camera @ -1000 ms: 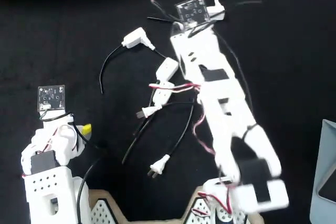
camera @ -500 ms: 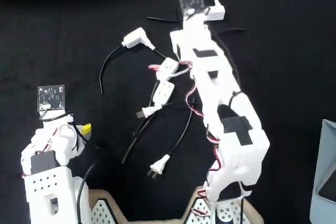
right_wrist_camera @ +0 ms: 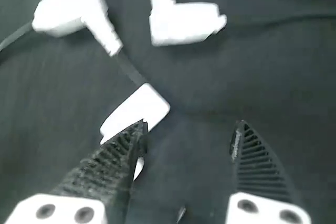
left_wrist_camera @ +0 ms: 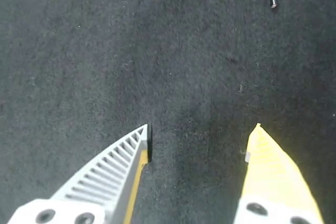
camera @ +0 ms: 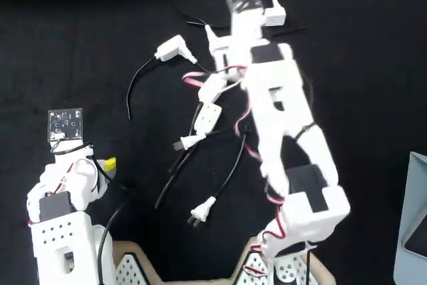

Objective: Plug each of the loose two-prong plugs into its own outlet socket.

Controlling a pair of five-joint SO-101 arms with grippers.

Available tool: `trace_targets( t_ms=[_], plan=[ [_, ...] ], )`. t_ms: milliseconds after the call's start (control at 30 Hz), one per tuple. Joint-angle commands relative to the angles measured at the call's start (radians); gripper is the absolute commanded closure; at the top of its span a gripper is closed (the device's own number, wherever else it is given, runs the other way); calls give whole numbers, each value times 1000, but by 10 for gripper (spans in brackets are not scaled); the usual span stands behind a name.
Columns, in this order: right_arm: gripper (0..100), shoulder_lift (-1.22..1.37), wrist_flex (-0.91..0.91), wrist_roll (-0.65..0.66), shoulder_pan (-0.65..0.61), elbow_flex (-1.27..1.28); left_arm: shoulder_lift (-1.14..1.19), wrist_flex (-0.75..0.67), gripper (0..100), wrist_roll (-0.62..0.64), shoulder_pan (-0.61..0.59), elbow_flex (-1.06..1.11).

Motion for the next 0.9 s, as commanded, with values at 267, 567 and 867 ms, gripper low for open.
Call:
trace_targets(
  t_ms=[267,567,867],
  plan=[
    [744,-191,118,-92,-183,269,-11,-21,701,2,-12,-5],
    [744,-120,92,-543,-298,309,-11,-21,701,2,-12,-4],
    [744,24,31,-687,-305,300,-12,-21,701,0,-13,4]
  ],
)
